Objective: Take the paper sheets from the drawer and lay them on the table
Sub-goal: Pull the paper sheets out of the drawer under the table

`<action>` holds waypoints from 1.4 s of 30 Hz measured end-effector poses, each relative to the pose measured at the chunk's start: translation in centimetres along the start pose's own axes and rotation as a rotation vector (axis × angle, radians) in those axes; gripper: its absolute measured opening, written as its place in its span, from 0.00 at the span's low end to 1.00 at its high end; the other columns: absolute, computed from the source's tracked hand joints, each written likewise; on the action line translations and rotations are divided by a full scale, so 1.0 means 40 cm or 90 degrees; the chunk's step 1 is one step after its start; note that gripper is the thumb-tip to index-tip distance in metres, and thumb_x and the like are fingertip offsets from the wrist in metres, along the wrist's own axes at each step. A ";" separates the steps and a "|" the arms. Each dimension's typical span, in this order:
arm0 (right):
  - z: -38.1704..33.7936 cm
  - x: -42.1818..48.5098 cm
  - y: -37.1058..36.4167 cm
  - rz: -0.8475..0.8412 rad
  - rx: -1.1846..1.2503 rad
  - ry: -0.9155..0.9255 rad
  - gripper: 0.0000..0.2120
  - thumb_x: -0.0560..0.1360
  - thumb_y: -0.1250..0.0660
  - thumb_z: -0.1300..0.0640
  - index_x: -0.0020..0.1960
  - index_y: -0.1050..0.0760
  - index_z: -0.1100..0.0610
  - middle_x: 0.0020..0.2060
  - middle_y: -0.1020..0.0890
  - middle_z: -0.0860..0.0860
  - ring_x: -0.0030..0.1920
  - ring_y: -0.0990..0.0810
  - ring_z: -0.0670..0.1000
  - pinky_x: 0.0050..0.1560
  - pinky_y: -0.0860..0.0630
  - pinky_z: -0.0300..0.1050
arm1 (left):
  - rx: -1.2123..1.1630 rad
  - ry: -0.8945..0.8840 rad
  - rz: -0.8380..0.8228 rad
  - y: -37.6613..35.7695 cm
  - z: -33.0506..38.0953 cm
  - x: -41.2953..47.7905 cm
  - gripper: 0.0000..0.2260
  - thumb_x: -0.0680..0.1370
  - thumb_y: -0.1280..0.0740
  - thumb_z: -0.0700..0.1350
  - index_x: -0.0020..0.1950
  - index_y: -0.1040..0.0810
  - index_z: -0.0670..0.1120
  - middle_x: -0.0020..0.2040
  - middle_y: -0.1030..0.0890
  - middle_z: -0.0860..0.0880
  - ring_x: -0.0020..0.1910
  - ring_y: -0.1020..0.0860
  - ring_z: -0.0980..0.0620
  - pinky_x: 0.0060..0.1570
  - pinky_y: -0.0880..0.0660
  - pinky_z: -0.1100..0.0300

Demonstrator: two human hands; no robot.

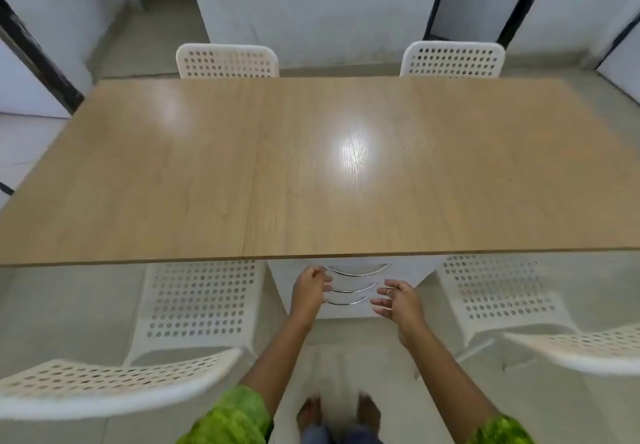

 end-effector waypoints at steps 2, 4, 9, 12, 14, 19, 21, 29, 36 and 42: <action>-0.015 0.028 -0.003 0.013 -0.180 0.033 0.12 0.78 0.48 0.68 0.56 0.29 0.63 0.48 0.25 0.58 0.40 0.23 0.55 0.37 0.27 0.43 | 0.166 -0.041 0.002 -0.019 0.020 0.029 0.08 0.79 0.42 0.42 0.53 0.24 0.45 0.51 0.20 0.45 0.50 0.22 0.48 0.46 0.28 0.57; -0.055 0.048 -0.029 0.003 -0.506 0.146 0.17 0.77 0.46 0.67 0.64 0.29 0.62 0.59 0.24 0.58 0.56 0.24 0.56 0.51 0.29 0.44 | 0.310 -0.051 -0.023 -0.048 0.020 0.049 0.13 0.79 0.42 0.42 0.61 0.26 0.44 0.60 0.22 0.45 0.58 0.24 0.46 0.52 0.31 0.58; -0.058 0.068 -0.118 -0.104 -1.062 0.343 0.29 0.74 0.44 0.64 0.75 0.45 0.56 0.75 0.42 0.53 0.75 0.47 0.54 0.71 0.44 0.53 | 0.675 -0.122 -0.188 -0.124 -0.030 0.069 0.26 0.77 0.43 0.41 0.75 0.43 0.46 0.77 0.42 0.49 0.73 0.38 0.48 0.69 0.38 0.53; -0.012 0.087 -0.110 -0.165 -1.161 0.258 0.36 0.73 0.43 0.64 0.77 0.56 0.56 0.77 0.53 0.52 0.77 0.57 0.54 0.73 0.51 0.60 | 0.876 -0.150 -0.235 -0.138 -0.061 0.069 0.32 0.77 0.43 0.40 0.77 0.54 0.48 0.79 0.53 0.51 0.76 0.48 0.48 0.73 0.46 0.47; 0.008 0.087 -0.104 -0.180 -1.198 0.236 0.38 0.73 0.43 0.64 0.77 0.60 0.57 0.77 0.56 0.52 0.77 0.61 0.55 0.74 0.53 0.61 | 0.919 -0.153 -0.241 -0.142 -0.075 0.065 0.34 0.76 0.43 0.39 0.77 0.58 0.48 0.79 0.56 0.49 0.75 0.47 0.46 0.72 0.43 0.47; 0.011 0.050 -0.104 -0.244 -1.178 0.200 0.36 0.73 0.45 0.66 0.77 0.55 0.56 0.77 0.53 0.53 0.77 0.58 0.56 0.73 0.55 0.62 | 0.937 -0.141 -0.240 -0.152 -0.061 0.021 0.29 0.76 0.44 0.37 0.77 0.49 0.44 0.78 0.50 0.47 0.74 0.41 0.46 0.66 0.35 0.49; -0.060 0.018 -0.102 -0.207 -1.062 0.262 0.29 0.74 0.45 0.66 0.74 0.41 0.55 0.74 0.38 0.55 0.74 0.43 0.55 0.72 0.47 0.55 | 0.807 -0.182 -0.157 -0.144 0.021 -0.009 0.19 0.78 0.46 0.39 0.70 0.34 0.43 0.72 0.33 0.46 0.66 0.29 0.46 0.58 0.29 0.51; -0.189 0.036 -0.029 -0.064 -0.990 0.289 0.17 0.80 0.51 0.58 0.60 0.26 0.57 0.58 0.23 0.55 0.61 0.30 0.56 0.63 0.38 0.52 | 0.935 -0.287 -0.121 -0.115 0.100 0.003 0.16 0.80 0.47 0.49 0.63 0.29 0.43 0.59 0.24 0.44 0.57 0.26 0.44 0.56 0.31 0.50; -0.117 0.030 0.011 -0.177 -0.952 0.141 0.20 0.80 0.48 0.50 0.59 0.25 0.62 0.58 0.22 0.60 0.59 0.25 0.58 0.57 0.32 0.48 | 0.735 -0.060 -0.290 -0.085 0.031 -0.017 0.18 0.80 0.45 0.50 0.53 0.21 0.40 0.50 0.22 0.42 0.50 0.23 0.44 0.46 0.32 0.57; 0.017 0.025 0.070 -0.260 -0.870 -0.068 0.12 0.77 0.44 0.65 0.55 0.26 0.68 0.39 0.21 0.59 0.32 0.26 0.50 0.37 0.27 0.43 | 0.627 -0.057 -0.221 -0.067 -0.008 -0.041 0.13 0.80 0.43 0.45 0.54 0.23 0.40 0.52 0.21 0.41 0.47 0.23 0.47 0.46 0.27 0.55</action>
Point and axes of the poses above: each hand's wrist, its own x-axis towards the middle knuckle, its own y-axis out of the back of the hand, z = x × y, the point moved 10 cm from there along x, towards the middle knuckle
